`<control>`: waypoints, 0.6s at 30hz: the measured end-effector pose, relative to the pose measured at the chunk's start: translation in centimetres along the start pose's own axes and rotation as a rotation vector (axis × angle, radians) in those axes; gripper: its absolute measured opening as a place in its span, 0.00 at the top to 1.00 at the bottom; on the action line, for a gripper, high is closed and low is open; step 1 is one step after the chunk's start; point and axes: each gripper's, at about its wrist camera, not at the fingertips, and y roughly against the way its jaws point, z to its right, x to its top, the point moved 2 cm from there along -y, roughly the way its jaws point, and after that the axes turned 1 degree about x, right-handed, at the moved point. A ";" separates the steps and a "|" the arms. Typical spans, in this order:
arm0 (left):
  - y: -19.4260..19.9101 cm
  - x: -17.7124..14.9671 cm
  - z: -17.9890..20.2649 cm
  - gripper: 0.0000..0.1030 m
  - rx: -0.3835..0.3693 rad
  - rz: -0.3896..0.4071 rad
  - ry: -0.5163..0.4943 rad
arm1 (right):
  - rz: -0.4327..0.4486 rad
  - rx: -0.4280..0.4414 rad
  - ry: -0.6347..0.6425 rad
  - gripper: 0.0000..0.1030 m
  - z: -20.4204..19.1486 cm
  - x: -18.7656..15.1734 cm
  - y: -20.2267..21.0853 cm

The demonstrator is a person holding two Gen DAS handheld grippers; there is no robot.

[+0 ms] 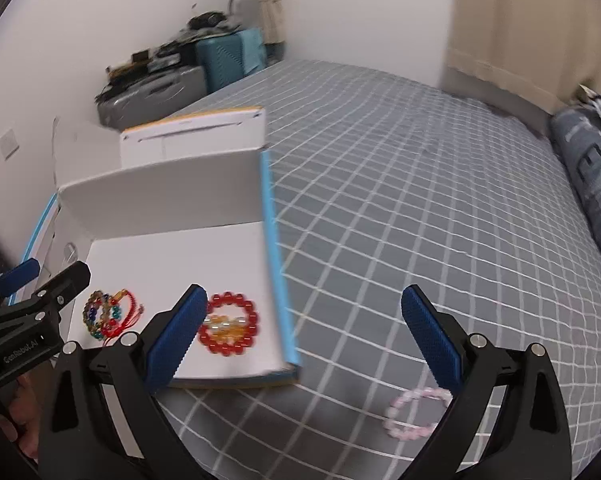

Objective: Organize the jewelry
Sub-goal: 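Move both tools back over the pink bead and red cord bracelets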

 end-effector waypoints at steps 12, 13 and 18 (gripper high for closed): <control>0.9 -1.1 10.1 0.06 -0.143 0.006 -0.126 | -0.014 -0.119 -0.121 0.09 10.4 -3.4 3.0; 0.9 -1.2 11.0 0.06 -0.154 0.004 -0.141 | -0.015 -0.128 -0.130 0.09 11.0 -3.8 3.3; 0.7 -2.3 16.4 0.06 -0.220 -0.006 -0.222 | -0.040 -0.204 -0.203 0.09 16.0 -5.9 4.5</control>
